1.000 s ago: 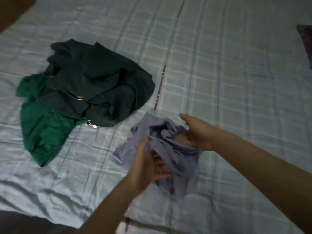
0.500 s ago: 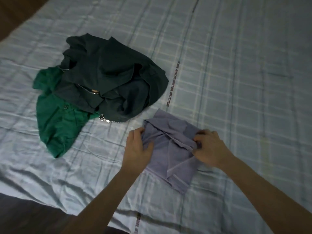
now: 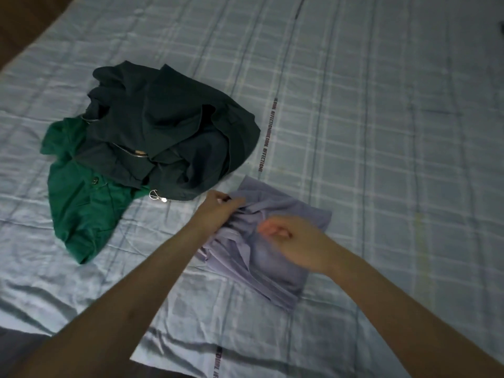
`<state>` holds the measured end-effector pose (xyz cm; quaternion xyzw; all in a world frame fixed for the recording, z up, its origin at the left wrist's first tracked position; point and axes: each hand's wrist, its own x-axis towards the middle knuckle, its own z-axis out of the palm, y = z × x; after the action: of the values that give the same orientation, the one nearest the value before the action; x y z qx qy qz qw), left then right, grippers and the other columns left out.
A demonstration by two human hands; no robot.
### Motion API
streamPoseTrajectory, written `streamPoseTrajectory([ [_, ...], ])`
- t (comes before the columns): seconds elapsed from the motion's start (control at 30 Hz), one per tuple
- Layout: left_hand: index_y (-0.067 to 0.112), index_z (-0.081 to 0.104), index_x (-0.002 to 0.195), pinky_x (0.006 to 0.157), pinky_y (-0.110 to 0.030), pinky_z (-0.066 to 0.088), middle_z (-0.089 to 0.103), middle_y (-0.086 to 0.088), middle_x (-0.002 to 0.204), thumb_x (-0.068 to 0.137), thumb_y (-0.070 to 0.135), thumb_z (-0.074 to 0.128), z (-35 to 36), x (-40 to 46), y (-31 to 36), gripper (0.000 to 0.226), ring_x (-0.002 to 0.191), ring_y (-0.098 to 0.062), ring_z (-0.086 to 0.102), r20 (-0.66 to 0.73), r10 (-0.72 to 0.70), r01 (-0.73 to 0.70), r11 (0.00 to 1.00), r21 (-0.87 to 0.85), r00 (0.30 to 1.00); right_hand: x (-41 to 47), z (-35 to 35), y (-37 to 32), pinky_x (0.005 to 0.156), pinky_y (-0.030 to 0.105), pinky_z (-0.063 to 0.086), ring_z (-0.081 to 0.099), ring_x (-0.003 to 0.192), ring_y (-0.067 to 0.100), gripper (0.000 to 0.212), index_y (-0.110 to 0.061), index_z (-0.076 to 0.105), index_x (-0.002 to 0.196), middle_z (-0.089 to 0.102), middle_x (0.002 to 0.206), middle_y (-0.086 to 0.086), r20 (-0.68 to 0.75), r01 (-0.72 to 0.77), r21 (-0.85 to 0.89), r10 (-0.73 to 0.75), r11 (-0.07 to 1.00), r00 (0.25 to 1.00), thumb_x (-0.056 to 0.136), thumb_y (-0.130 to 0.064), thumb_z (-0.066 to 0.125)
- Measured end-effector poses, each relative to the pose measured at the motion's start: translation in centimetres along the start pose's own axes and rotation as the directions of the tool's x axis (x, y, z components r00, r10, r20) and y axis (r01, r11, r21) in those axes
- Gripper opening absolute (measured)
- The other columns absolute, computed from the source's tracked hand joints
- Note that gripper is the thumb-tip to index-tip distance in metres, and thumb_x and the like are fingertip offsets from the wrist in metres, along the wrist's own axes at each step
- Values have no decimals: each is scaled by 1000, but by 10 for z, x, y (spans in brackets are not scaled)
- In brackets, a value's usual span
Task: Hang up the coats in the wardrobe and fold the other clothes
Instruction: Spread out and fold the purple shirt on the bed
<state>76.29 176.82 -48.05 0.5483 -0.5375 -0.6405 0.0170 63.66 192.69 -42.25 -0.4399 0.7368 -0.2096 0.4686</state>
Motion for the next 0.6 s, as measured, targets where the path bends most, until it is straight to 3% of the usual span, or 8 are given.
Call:
streamPoseTrajectory([
  [0.07, 14, 52, 112, 67, -27, 51, 64, -5, 102, 73, 31, 84, 2, 6, 9, 53, 84, -18, 66, 69, 47, -62, 970, 237, 997, -1, 2, 37, 86, 30, 44, 62, 95, 25, 21, -6, 66, 106, 68, 102, 10, -181, -38, -250, -8, 967, 983, 89, -2, 53],
  [0.13, 16, 56, 109, 64, -23, 46, 62, -2, 95, 79, 15, 78, 2, 8, 20, 37, 76, -13, 58, 125, 136, -177, 887, 426, 983, -8, 2, 65, 79, 24, 45, 61, 85, 24, 18, -7, 65, 101, 66, 93, 10, -299, -86, -174, 30, 981, 954, 86, -2, 58],
  [0.2, 20, 61, 105, 59, -19, 42, 62, 0, 83, 83, 3, 67, -2, 11, 29, 29, 67, -10, 53, 175, 146, -211, 867, 451, 974, -12, 3, 79, 68, 7, 39, 59, 79, 19, 20, -10, 63, 103, 65, 89, 5, -346, -110, -79, 76, 991, 935, 84, -2, 62],
  [0.27, 21, 65, 101, 68, -20, 45, 66, 1, 89, 83, 7, 62, -6, 15, 37, 22, 78, -11, 58, 150, 66, -124, 900, 417, 986, -13, 4, 85, 68, 3, 38, 60, 78, 15, 25, -12, 63, 107, 62, 90, 1, -362, -102, -19, 88, 995, 928, 84, -2, 62],
  [0.33, 23, 68, 95, 77, -25, 45, 66, 1, 100, 87, 25, 65, -5, 16, 41, 9, 92, -16, 60, 137, -8, -48, 913, 404, 991, -12, 6, 85, 70, 3, 40, 61, 80, 13, 28, -14, 62, 111, 62, 94, 0, -368, -66, 12, 66, 998, 927, 85, -3, 62],
  [0.4, 26, 64, 102, 67, -20, 43, 64, 5, 96, 85, 38, 70, 1, 18, 41, 21, 83, -10, 59, 133, 65, -124, 855, 504, 989, -10, 8, 83, 73, 7, 42, 62, 82, 16, 30, -11, 64, 113, 64, 99, 4, -326, -29, -4, 26, 1000, 945, 83, -4, 64],
  [0.5, 30, 60, 105, 63, -18, 43, 70, 3, 83, 78, 39, 77, 14, 23, 45, 33, 72, -8, 63, 105, 216, -237, 799, 553, 971, -11, 16, 81, 81, 28, 47, 57, 88, 20, 39, -13, 59, 121, 56, 108, 7, -208, 10, -133, -38, 991, 977, 82, -19, 61],
  [0.6, 24, 62, 106, 68, -23, 49, 72, -4, 88, 73, 25, 84, 25, 30, 56, 39, 78, -18, 67, 96, 154, -180, 894, 411, 983, -14, 20, 82, 83, 40, 49, 54, 97, 22, 51, -20, 50, 131, 45, 118, 2, -141, 4, -200, -33, 980, 989, 82, -32, 58],
])
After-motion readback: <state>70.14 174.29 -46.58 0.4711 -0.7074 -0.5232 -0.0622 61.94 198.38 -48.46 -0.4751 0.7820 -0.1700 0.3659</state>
